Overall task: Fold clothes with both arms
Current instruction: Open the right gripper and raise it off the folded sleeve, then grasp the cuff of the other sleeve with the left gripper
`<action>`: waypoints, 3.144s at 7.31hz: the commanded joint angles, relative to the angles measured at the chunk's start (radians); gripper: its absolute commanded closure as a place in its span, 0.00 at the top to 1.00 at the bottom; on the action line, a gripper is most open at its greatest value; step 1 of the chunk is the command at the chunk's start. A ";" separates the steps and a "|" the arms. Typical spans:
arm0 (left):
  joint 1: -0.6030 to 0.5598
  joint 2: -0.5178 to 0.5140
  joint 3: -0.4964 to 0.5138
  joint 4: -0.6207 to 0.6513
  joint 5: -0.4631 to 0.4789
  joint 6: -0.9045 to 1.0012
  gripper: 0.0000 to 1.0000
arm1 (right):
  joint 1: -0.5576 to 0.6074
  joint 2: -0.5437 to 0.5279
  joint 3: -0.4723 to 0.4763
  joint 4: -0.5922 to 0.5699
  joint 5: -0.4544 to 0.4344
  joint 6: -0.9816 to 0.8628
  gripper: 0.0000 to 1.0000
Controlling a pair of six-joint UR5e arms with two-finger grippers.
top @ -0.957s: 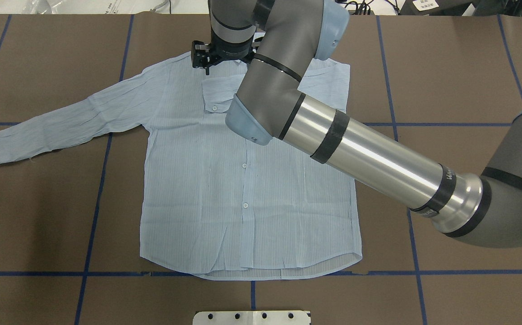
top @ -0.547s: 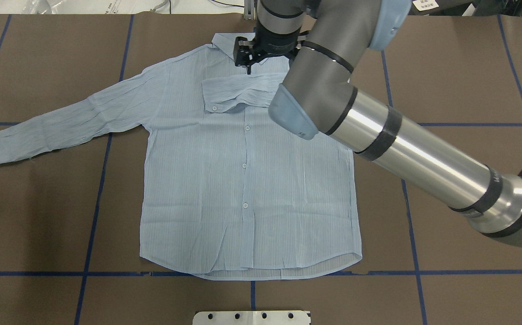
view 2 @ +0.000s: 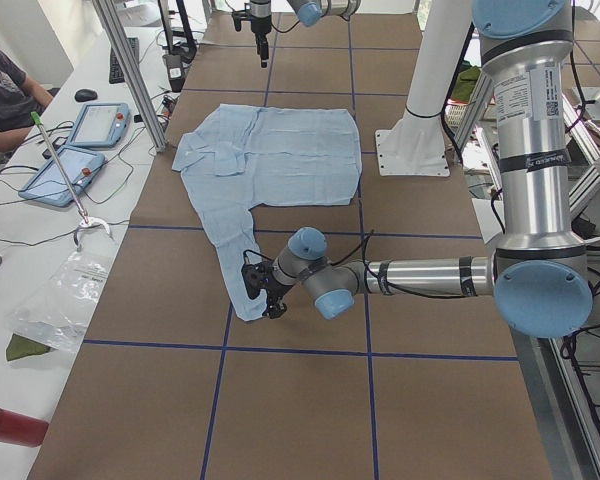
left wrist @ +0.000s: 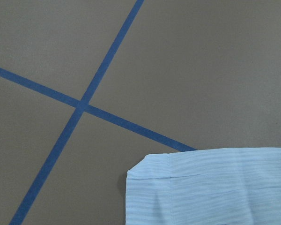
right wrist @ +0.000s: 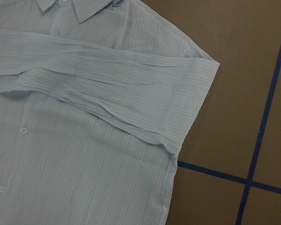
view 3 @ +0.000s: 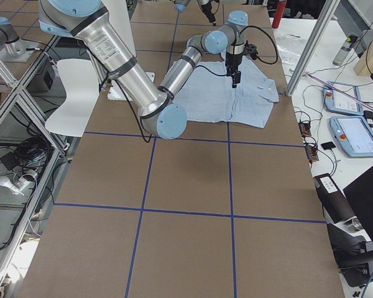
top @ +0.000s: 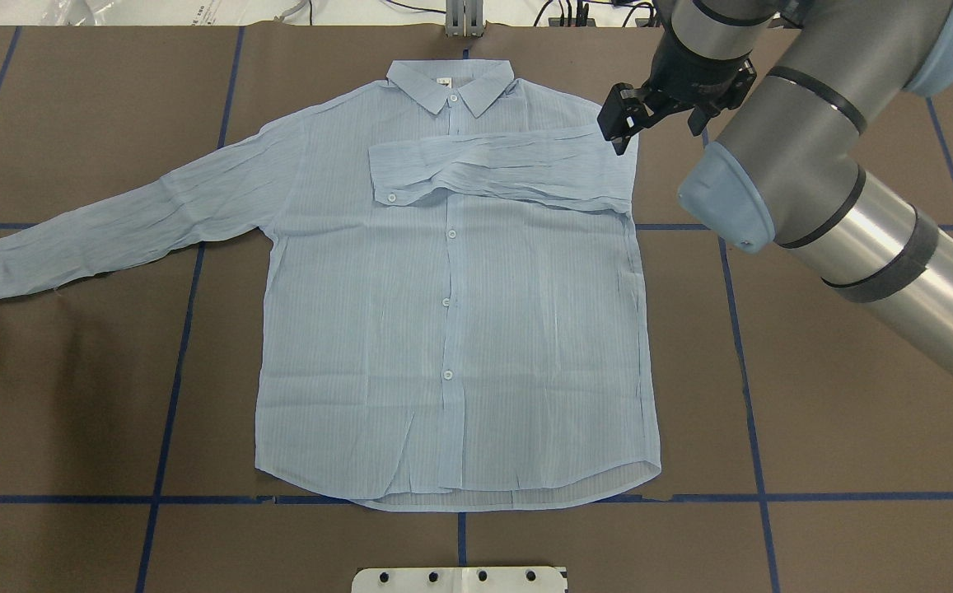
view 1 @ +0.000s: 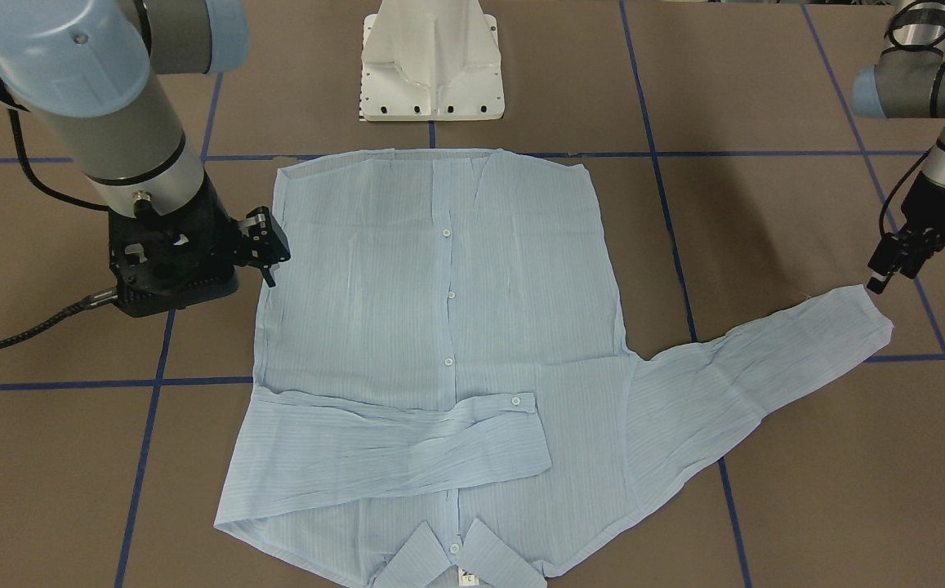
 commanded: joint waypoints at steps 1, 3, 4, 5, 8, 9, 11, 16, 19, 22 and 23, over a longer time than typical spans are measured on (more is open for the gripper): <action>0.055 0.000 0.017 0.004 0.049 -0.006 0.78 | 0.026 -0.042 0.015 0.003 0.050 -0.020 1.00; 0.086 0.000 0.026 0.013 0.064 -0.006 0.74 | 0.026 -0.052 0.018 0.005 0.051 -0.022 1.00; 0.093 0.000 0.027 0.019 0.064 -0.005 0.71 | 0.026 -0.054 0.018 0.005 0.050 -0.022 1.00; 0.095 0.000 0.032 0.019 0.066 -0.005 0.67 | 0.026 -0.054 0.018 0.006 0.050 -0.022 1.00; 0.095 -0.001 0.043 0.019 0.088 -0.005 0.62 | 0.026 -0.055 0.021 0.006 0.050 -0.020 1.00; 0.095 -0.006 0.050 0.019 0.090 -0.003 0.61 | 0.026 -0.057 0.022 0.006 0.050 -0.020 1.00; 0.097 -0.012 0.057 0.019 0.090 -0.002 0.60 | 0.026 -0.062 0.022 0.006 0.048 -0.020 1.00; 0.097 -0.015 0.055 0.019 0.090 -0.002 0.44 | 0.026 -0.083 0.036 0.009 0.047 -0.020 1.00; 0.097 -0.015 0.055 0.019 0.090 -0.002 0.43 | 0.026 -0.085 0.035 0.008 0.048 -0.020 1.00; 0.103 -0.015 0.053 0.028 0.090 -0.003 0.43 | 0.026 -0.089 0.036 0.009 0.048 -0.020 1.00; 0.103 -0.015 0.053 0.028 0.090 -0.003 0.42 | 0.027 -0.089 0.036 0.009 0.048 -0.020 1.00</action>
